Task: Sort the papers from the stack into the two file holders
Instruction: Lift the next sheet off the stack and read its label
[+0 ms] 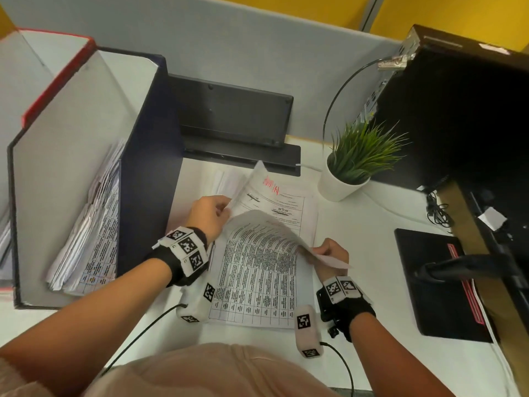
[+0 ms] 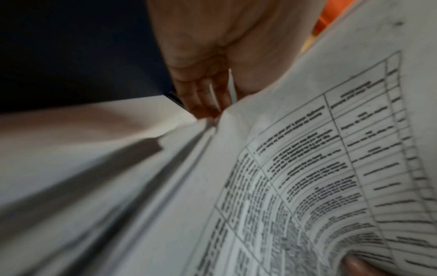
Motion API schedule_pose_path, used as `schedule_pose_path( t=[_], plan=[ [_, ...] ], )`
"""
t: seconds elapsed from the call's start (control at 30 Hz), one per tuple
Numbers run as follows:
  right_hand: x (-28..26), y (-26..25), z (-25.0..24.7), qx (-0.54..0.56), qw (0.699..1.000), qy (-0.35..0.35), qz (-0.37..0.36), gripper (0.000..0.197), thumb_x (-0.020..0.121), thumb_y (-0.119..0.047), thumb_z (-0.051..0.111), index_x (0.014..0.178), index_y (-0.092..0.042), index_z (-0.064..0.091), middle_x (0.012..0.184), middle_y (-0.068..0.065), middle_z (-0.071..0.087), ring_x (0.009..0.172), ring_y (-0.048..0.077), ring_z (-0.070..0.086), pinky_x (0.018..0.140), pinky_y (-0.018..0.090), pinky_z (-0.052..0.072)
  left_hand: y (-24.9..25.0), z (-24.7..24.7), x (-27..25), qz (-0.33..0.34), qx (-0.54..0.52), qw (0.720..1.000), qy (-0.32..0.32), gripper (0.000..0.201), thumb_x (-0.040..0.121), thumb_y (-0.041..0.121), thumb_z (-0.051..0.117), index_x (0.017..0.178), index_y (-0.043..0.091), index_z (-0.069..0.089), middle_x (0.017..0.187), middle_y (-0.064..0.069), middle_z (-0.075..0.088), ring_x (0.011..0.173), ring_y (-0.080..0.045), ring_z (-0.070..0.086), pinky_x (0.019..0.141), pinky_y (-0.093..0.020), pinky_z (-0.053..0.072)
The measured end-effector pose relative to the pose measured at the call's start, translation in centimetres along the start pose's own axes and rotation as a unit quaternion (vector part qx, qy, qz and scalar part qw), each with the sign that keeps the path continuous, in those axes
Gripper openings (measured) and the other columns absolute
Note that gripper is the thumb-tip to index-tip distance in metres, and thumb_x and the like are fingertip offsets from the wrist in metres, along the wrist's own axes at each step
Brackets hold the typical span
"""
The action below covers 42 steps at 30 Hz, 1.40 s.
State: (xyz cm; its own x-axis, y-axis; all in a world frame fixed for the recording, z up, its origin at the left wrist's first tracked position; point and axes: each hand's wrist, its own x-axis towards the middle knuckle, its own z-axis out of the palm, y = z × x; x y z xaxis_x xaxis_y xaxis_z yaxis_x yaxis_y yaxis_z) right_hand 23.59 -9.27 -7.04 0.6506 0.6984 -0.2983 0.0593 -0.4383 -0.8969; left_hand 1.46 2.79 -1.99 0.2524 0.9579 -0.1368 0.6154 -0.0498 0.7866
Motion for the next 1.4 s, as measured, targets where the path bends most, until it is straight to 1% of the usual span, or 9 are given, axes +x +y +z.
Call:
schedule_pose_path(
  t=[0.13,0.23,0.4,0.6,0.73,0.83,0.9,1.03,1.4],
  plan=[
    [-0.3,-0.2,0.3,0.02,0.999,0.022,-0.012,0.052,0.056,-0.001,0.085,0.099,-0.006,0.056,0.092,0.004,0.063,0.082,0.018,0.059,0.075,0.028,0.05,0.0,0.4,-0.8,0.012,-0.121,0.993,0.015,0.02,0.089,0.0,0.052,0.083,0.015,0.064,0.084,-0.003,0.062,0.059,-0.013,0.053,0.046,-0.013,0.043],
    [-0.2,-0.7,0.3,0.044,0.998,0.009,-0.043,0.063,0.055,0.006,0.083,0.106,-0.014,0.051,0.094,0.0,0.062,0.085,0.016,0.06,0.074,0.029,0.053,-0.3,0.3,-1.0,-0.035,-0.187,0.982,0.022,0.029,0.087,-0.009,0.047,0.072,0.014,0.06,0.091,-0.01,0.063,0.073,-0.024,0.057,0.063,-0.024,0.048],
    [0.3,-0.8,0.3,0.008,0.998,-0.046,-0.039,0.037,0.065,0.0,0.08,0.089,-0.021,0.062,0.094,0.005,0.066,0.074,0.014,0.058,0.064,0.015,0.049,-0.2,-0.1,-0.7,-0.097,-0.232,0.968,-0.013,0.034,0.082,-0.016,0.042,0.064,0.008,0.056,0.09,-0.018,0.063,0.091,-0.03,0.057,0.091,-0.043,0.048],
    [0.4,0.4,0.2,0.042,0.998,-0.048,0.005,0.03,0.077,0.015,0.06,0.06,-0.009,0.056,0.052,-0.009,0.061,0.051,0.003,0.056,0.045,0.007,0.042,0.0,-0.5,0.1,-0.125,-0.26,0.957,-0.035,0.035,0.081,-0.013,0.036,0.06,0.006,0.056,0.074,-0.014,0.06,0.077,-0.026,0.054,0.076,-0.034,0.046],
    [0.1,0.1,-0.1,0.142,0.984,-0.062,0.091,0.044,0.082,0.015,0.045,0.049,-0.014,0.055,0.037,-0.009,0.052,0.037,0.006,0.051,0.034,0.008,0.037,-0.6,-0.4,1.5,-0.184,-0.166,0.969,-0.013,0.022,0.089,-0.001,0.043,0.083,0.006,0.063,0.077,-0.011,0.063,0.065,-0.023,0.057,0.051,-0.021,0.05],
    [0.2,0.0,0.2,0.247,0.961,-0.028,0.117,0.056,0.069,0.02,0.033,0.027,-0.017,0.038,0.032,-0.007,0.035,0.028,0.009,0.038,0.036,0.009,0.035,-0.8,-0.6,2.2,-0.196,-0.023,0.98,-0.032,0.011,0.086,0.014,0.062,0.087,0.004,0.066,0.081,-0.011,0.064,0.076,-0.026,0.063,0.068,-0.027,0.053],
    [0.1,0.0,0.5,0.27,0.956,-0.011,0.115,0.056,0.067,0.021,0.033,0.026,-0.017,0.036,0.034,-0.007,0.032,0.032,0.009,0.037,0.037,0.01,0.035,-0.8,-0.8,2.5,-0.193,0.042,0.979,-0.058,0.025,0.08,0.026,0.071,0.089,0.003,0.069,0.085,-0.011,0.068,0.083,-0.027,0.065,0.076,-0.031,0.054],
    [-0.2,-0.1,0.6,0.274,0.956,-0.017,0.102,0.059,0.068,0.022,0.03,0.025,-0.017,0.036,0.034,-0.009,0.036,0.031,0.008,0.039,0.037,0.009,0.035,-0.1,-0.5,2.6,-0.158,0.12,0.978,-0.066,0.033,0.074,0.039,0.075,0.082,0.008,0.069,0.077,-0.004,0.066,0.073,-0.018,0.061,0.062,-0.025,0.048],
    [-0.3,0.3,0.6,0.171,0.985,-0.008,0.016,0.043,0.065,0.026,0.042,0.039,-0.009,0.042,0.051,0.003,0.04,0.039,0.0,0.042,0.04,0.01,0.037,-1.4,0.4,2.5,-0.101,0.109,0.988,-0.05,0.026,0.082,0.023,0.067,0.063,0.006,0.063,0.06,-0.006,0.055,0.059,-0.018,0.053,0.057,-0.023,0.046]
  ],
)
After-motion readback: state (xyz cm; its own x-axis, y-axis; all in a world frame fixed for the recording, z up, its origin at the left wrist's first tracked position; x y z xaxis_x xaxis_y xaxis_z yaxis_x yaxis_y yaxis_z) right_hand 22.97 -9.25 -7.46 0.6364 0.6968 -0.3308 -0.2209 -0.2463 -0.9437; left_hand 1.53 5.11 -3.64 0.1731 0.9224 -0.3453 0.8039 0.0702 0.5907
